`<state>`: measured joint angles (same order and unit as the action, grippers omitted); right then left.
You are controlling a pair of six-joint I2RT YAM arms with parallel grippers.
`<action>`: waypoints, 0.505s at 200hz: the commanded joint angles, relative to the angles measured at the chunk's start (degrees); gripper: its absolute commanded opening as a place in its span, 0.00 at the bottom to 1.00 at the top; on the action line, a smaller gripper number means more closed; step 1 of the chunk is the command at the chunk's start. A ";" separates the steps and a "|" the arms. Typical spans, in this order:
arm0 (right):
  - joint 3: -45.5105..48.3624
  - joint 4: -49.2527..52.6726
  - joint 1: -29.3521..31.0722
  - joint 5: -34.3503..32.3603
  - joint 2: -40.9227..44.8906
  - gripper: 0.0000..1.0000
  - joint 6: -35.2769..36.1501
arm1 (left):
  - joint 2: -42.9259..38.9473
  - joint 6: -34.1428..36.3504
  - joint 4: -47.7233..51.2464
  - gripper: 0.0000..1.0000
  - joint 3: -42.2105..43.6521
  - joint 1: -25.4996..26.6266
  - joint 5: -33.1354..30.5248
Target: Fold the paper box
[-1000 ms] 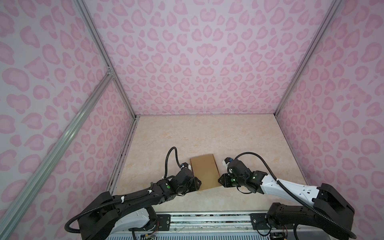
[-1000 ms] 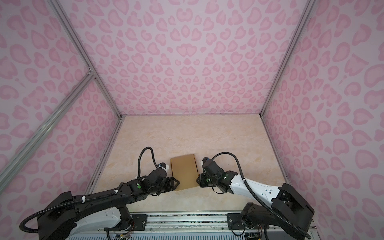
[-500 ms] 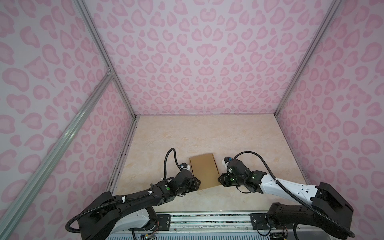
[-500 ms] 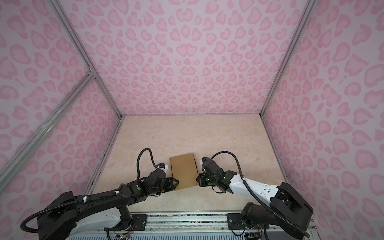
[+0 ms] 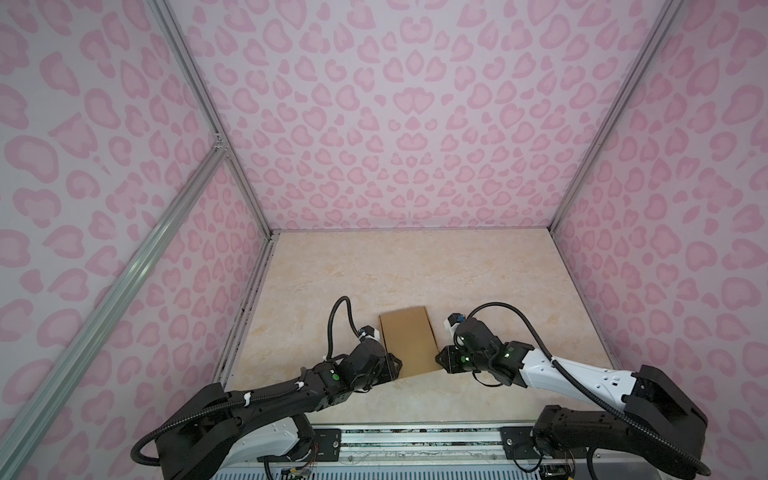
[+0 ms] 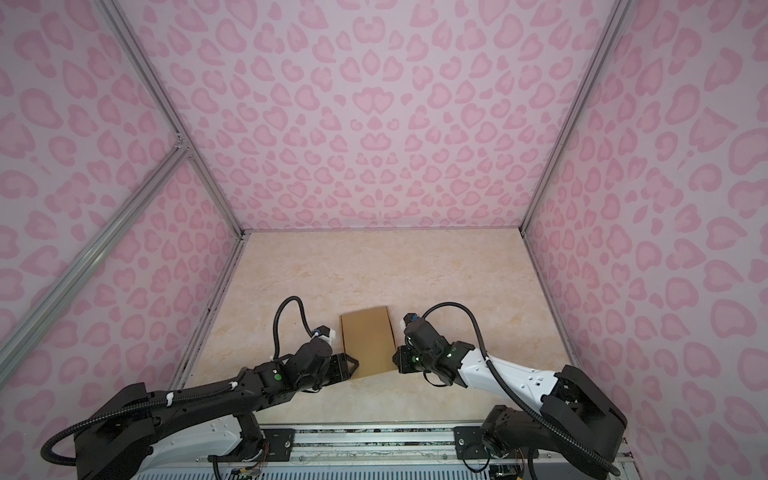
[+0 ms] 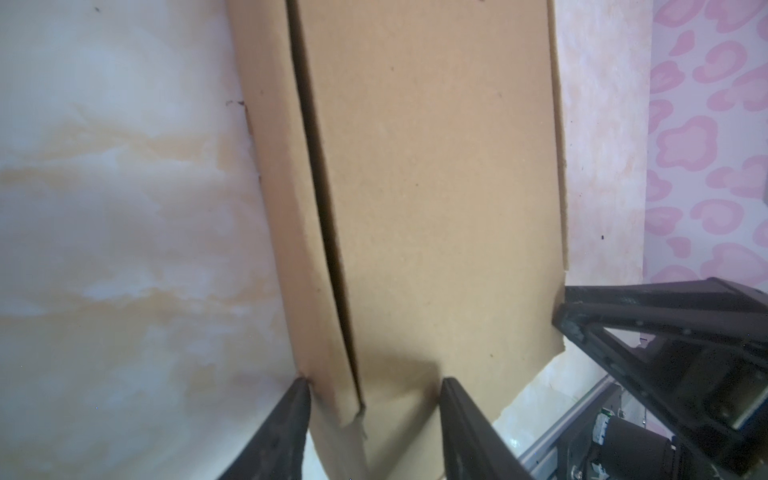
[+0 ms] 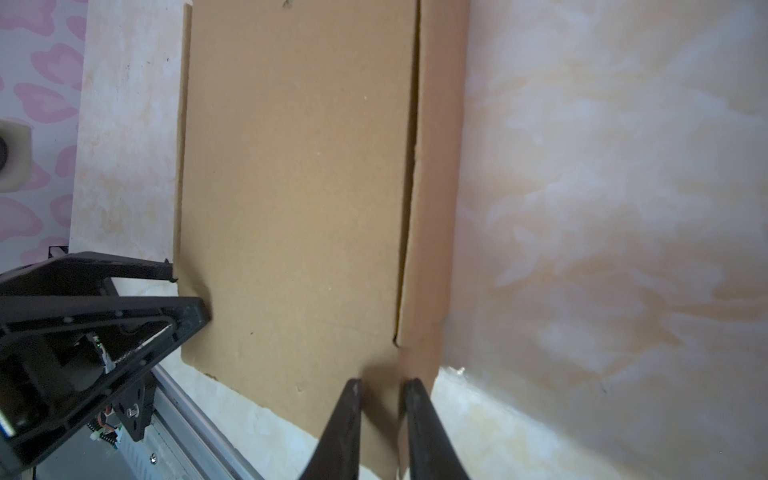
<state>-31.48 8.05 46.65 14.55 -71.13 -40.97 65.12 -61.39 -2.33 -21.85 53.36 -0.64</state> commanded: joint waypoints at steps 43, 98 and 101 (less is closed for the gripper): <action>0.29 -1.40 -0.01 0.27 -0.15 0.23 -0.60 | 0.53 -0.99 -3.93 0.52 0.29 0.16 -0.77; 0.44 -2.14 0.00 0.66 -0.93 0.22 -0.87 | 0.29 -2.55 -6.50 0.49 0.96 0.86 -1.35; 0.52 -2.13 0.01 0.66 -0.94 0.22 -0.94 | 0.23 -2.56 -6.68 0.49 0.90 0.93 -1.42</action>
<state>-31.46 7.84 46.63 14.63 -71.59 -41.43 65.45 -62.94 -5.02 -21.02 54.02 -1.50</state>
